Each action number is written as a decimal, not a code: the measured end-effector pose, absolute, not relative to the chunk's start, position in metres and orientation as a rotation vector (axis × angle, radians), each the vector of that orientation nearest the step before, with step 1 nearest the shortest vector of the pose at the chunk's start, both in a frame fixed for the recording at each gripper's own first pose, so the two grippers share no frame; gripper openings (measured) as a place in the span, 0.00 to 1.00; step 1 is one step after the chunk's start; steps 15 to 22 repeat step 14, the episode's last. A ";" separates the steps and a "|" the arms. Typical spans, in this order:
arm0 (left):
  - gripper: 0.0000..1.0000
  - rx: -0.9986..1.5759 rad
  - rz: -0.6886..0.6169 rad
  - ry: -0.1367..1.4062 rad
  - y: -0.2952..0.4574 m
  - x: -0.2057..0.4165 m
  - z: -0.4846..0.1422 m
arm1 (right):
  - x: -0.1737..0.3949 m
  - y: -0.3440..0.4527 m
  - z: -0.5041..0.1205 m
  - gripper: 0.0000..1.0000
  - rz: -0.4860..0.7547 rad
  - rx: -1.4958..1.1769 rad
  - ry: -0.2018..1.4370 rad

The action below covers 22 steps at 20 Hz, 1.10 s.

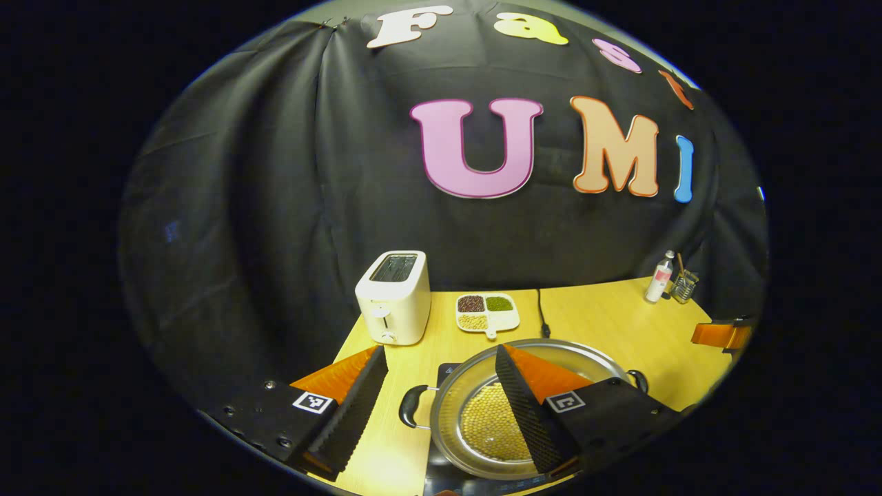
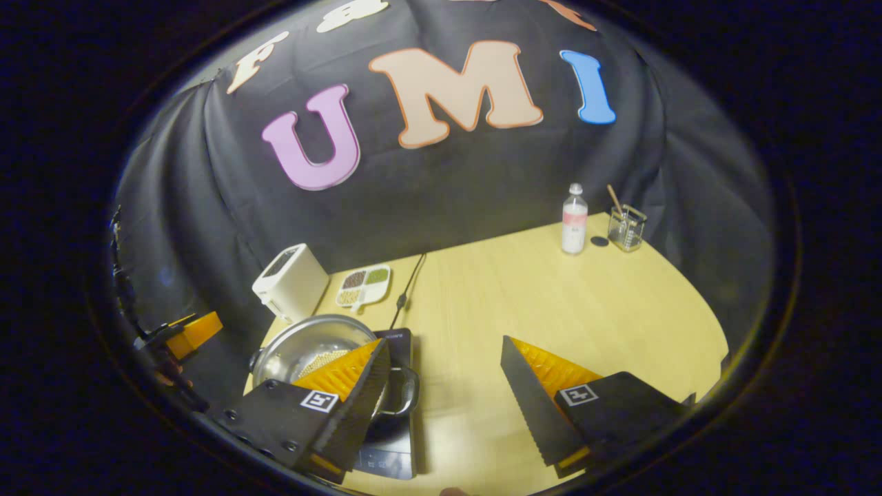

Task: First push the handle of the pot to place it horizontally, then grasp the pot with both hands and set it on the induction cooktop.

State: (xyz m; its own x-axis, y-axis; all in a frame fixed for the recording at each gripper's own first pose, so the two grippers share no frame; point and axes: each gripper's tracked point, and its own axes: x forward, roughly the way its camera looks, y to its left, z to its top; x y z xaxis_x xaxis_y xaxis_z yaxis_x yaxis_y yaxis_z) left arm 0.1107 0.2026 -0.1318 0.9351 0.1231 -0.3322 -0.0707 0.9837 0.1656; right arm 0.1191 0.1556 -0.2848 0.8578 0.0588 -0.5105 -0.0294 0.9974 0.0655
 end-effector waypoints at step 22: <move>0.94 0.135 0.132 0.029 -0.001 0.022 -0.010 | 0.046 0.059 -0.079 0.91 0.246 0.021 0.174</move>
